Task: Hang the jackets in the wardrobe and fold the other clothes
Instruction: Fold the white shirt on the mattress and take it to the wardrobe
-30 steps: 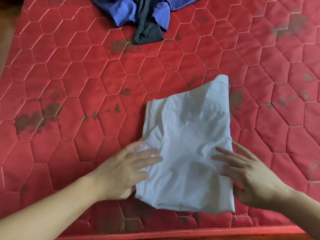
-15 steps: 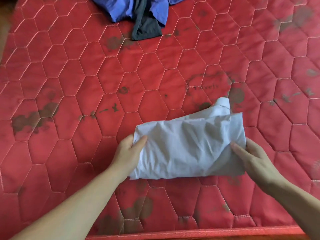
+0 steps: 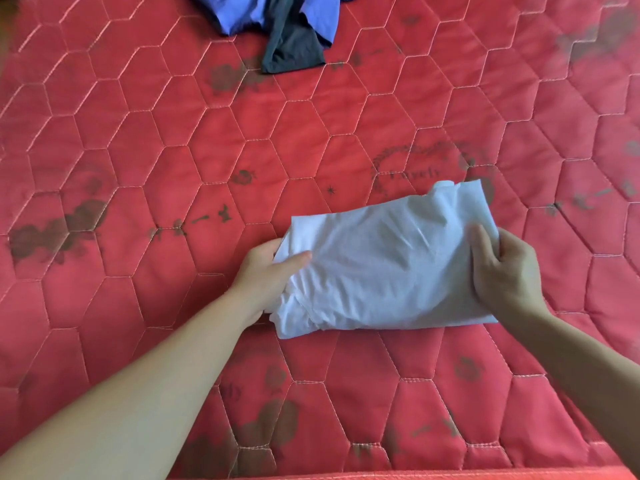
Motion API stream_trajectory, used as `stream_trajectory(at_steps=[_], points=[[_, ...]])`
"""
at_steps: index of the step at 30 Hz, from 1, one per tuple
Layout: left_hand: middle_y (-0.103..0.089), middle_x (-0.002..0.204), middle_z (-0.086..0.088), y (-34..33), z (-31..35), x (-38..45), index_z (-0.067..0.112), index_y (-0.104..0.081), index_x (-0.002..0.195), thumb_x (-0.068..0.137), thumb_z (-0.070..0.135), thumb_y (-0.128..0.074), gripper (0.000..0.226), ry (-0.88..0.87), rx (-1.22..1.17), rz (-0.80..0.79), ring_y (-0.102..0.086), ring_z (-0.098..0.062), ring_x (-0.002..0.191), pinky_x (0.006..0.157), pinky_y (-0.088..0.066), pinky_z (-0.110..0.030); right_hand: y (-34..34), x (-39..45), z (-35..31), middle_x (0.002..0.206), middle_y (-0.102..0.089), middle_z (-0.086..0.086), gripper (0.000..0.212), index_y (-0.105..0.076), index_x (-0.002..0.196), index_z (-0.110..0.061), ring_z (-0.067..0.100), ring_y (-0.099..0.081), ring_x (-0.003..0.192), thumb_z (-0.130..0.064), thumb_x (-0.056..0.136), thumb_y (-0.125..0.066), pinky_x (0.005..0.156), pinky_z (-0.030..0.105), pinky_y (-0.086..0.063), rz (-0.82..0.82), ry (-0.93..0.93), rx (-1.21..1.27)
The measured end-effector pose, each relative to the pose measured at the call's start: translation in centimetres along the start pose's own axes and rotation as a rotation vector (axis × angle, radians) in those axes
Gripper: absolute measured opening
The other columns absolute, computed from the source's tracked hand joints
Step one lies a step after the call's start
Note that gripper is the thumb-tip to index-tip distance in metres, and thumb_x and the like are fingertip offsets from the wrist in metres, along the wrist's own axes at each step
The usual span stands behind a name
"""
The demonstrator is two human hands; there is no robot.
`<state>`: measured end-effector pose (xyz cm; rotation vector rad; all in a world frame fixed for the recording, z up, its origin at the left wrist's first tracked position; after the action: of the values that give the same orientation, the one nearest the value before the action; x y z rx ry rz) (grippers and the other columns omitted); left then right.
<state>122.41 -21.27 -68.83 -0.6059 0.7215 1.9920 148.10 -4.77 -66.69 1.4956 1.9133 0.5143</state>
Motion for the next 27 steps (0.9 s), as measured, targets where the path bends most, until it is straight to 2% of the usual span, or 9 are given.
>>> stream_trajectory(at_steps=[3, 7, 10, 12, 15, 17, 18, 21, 27], points=[[-0.063, 0.076, -0.001, 0.3, 0.7, 0.6, 0.010, -0.065, 0.095, 0.086, 0.023, -0.068, 0.017, -0.115, 0.201, 0.212, -0.059, -0.019, 0.066, 0.054, -0.042, -0.024, -0.6, 0.9, -0.4, 0.058, -0.025, -0.002, 0.044, -0.026, 0.062, -0.015, 0.010, -0.024, 0.048, -0.033, 0.097, -0.047, 0.044, 0.025, -0.023, -0.019, -0.042, -0.045], [-0.058, 0.122, -0.001, -1.7, 3.3, -1.1, 0.023, -0.052, 0.131, 0.082, 0.033, -0.060, 0.050, -0.546, 0.710, 0.489, -0.053, -0.024, 0.115, 0.093, -0.039, -0.039, -1.4, 1.9, -0.1, 0.058, -0.025, 0.000, 0.045, -0.027, 0.061, -0.015, 0.017, -0.025, 0.053, -0.037, 0.095, -0.047, 0.049, 0.035, -0.022, -0.031, -0.129, -0.059], [-0.049, 0.141, 0.003, -6.4, 4.0, -3.1, 0.033, -0.046, 0.139, 0.084, 0.055, -0.036, 0.060, -0.699, 0.973, 0.269, -0.040, -0.026, 0.135, 0.111, -0.018, -0.052, -1.6, 2.2, -0.5, 0.058, -0.025, 0.000, 0.044, -0.028, 0.062, -0.013, 0.018, -0.024, 0.053, -0.037, 0.095, -0.047, 0.049, 0.036, -0.023, 0.000, -0.112, -0.056], [-0.009, 0.163, 0.008, -8.9, 2.3, -3.1, 0.045, -0.008, 0.151, 0.084, 0.066, -0.018, 0.071, -0.562, 1.088, 0.053, -0.002, -0.027, 0.150, 0.116, 0.006, -0.056, -1.3, 2.3, -0.7, 0.057, -0.023, 0.000, 0.046, -0.025, 0.061, -0.015, 0.017, -0.023, 0.053, -0.036, 0.096, -0.047, 0.050, 0.037, -0.023, 0.051, -0.091, -0.071], [0.030, 0.155, 0.012, -9.6, -0.6, -2.0, 0.048, 0.025, 0.142, 0.081, 0.073, -0.013, 0.076, -0.473, 1.057, 0.073, 0.025, -0.029, 0.146, 0.113, 0.015, -0.061, -1.2, 2.4, -1.2, 0.068, -0.040, -0.001, 0.033, -0.039, 0.069, -0.016, 0.023, -0.041, 0.067, -0.032, 0.096, -0.049, 0.059, 0.035, -0.032, 0.150, 0.007, -0.072], [0.029, 0.155, 0.011, -9.5, -1.2, -1.1, 0.047, 0.027, 0.139, 0.080, 0.075, -0.011, 0.076, -0.470, 1.041, 0.121, 0.026, -0.029, 0.146, 0.113, 0.014, -0.063, -1.4, 2.0, -2.6, 0.100, -0.053, 0.000, 0.014, -0.054, 0.100, -0.017, 0.025, -0.050, 0.101, -0.028, 0.093, -0.053, 0.085, 0.039, -0.036, 0.251, 0.190, -0.169], [0.025, 0.158, 0.010, -9.5, -1.4, -0.7, 0.048, 0.026, 0.139, 0.080, 0.076, -0.009, 0.075, -0.462, 1.050, 0.141, 0.025, -0.029, 0.146, 0.113, 0.014, -0.063, -2.0, 1.4, -3.5, 0.113, -0.054, 0.002, 0.024, -0.055, 0.113, -0.016, 0.025, -0.048, 0.112, -0.028, 0.091, -0.054, 0.095, 0.042, -0.032, 0.272, 0.333, -0.218], [0.019, 0.160, 0.007, -9.7, -1.5, 0.1, 0.049, 0.027, 0.139, 0.080, 0.074, -0.005, 0.071, -0.464, 1.092, 0.168, 0.023, -0.027, 0.147, 0.113, 0.012, -0.062, -5.4, -0.8, -5.0, 0.132, -0.058, 0.006, 0.037, -0.061, 0.122, -0.015, 0.026, -0.049, 0.125, -0.030, 0.092, -0.047, 0.108, 0.048, -0.025, 0.037, 0.761, -0.349], [-0.016, 0.162, 0.002, -9.4, -1.7, 2.0, 0.042, -0.012, 0.151, 0.078, 0.076, -0.032, 0.083, -0.547, 1.110, 0.267, -0.011, -0.030, 0.149, 0.113, -0.009, -0.065, -8.1, 1.7, -0.1, 0.156, -0.033, 0.006, 0.062, -0.039, 0.147, -0.025, 0.021, -0.028, 0.144, -0.055, 0.093, -0.028, 0.112, 0.041, -0.012, -0.305, 0.734, -0.723]])
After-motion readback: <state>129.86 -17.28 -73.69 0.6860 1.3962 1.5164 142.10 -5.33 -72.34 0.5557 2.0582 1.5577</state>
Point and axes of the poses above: each hand's wrist, its own x-axis towards the middle knuckle, its own y-axis out of the back of the hand, z = x × y, the point moved 3 cm from there along x, towards the middle knuckle
